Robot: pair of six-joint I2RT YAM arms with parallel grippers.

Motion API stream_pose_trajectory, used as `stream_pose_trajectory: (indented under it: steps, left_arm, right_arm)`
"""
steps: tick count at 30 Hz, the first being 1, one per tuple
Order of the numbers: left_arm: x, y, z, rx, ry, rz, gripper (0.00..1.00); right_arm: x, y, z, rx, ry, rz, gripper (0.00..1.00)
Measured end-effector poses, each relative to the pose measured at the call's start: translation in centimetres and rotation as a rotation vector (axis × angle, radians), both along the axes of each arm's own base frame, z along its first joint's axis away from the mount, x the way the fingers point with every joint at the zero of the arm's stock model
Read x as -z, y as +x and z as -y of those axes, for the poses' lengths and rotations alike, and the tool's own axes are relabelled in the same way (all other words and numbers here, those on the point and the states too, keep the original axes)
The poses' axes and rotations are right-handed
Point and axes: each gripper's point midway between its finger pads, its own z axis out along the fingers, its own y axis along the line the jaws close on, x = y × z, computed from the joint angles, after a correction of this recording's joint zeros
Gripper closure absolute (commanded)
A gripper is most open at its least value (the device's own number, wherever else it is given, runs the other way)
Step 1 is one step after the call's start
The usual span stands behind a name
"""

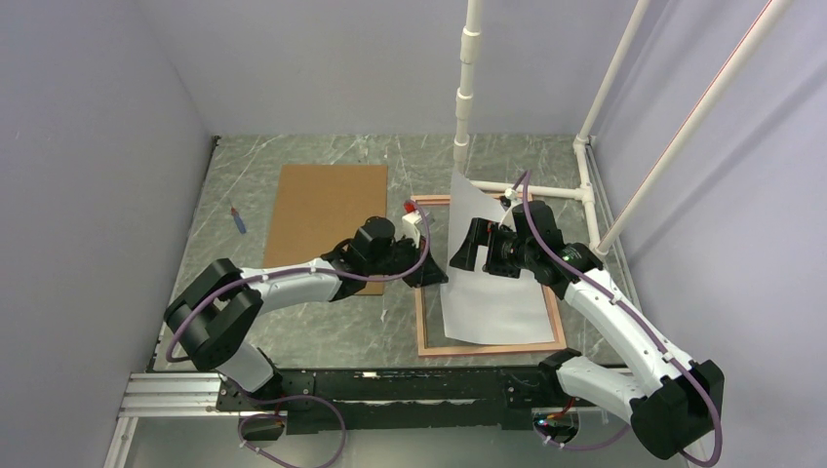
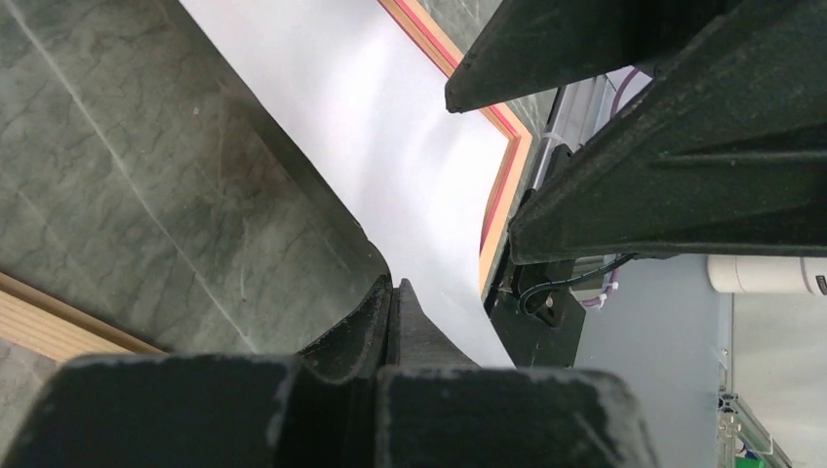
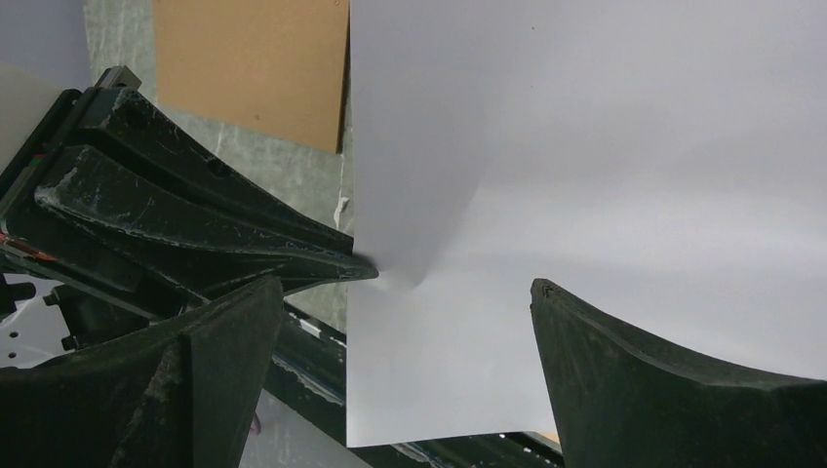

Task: Put the photo into the frame
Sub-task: Turn over the photo from the photo frame.

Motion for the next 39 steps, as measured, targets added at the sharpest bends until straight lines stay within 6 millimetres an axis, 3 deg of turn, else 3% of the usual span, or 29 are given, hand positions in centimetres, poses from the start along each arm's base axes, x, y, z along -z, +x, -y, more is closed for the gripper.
stream_pose_trajectory:
  steps: [8, 13, 18, 23, 28, 39]
  left_arm:
    - [0.0, -0.7, -0.5, 0.022, -0.016, 0.03, 1.0]
    - [-1.7, -0.8, -1.8, 0.001, -0.079, 0.074, 1.0]
    - [-2.6, 0.3, -3.3, -0.045, -0.165, 0.054, 1.0]
    - [-3.5, 0.6, -2.6, -0.034, -0.241, 0.025, 1.0]
    - [-2.4, 1.3, -1.7, -0.047, -0.246, -0.048, 1.0]
    - [0.0, 2.4, -1.9, -0.143, -0.22, -0.125, 1.0]
  right_arm:
    - [0.0, 0.1, 0.1, 0.001, -0.006, 0.004, 0.0]
    - [0.1, 0.0, 0.4, 0.004, -0.012, 0.004, 0.0]
    - [0.1, 0.1, 0.6, 0.01, -0.015, 0.004, 0.0]
    - [0.2, 0.0, 0.9, 0.015, -0.022, 0.001, 0.0]
    - [0.0, -0.1, 1.3, 0.023, -0.028, 0.003, 0.0]
    - [-0.1, -0.1, 1.6, 0.031, -0.031, 0.007, 0.0]
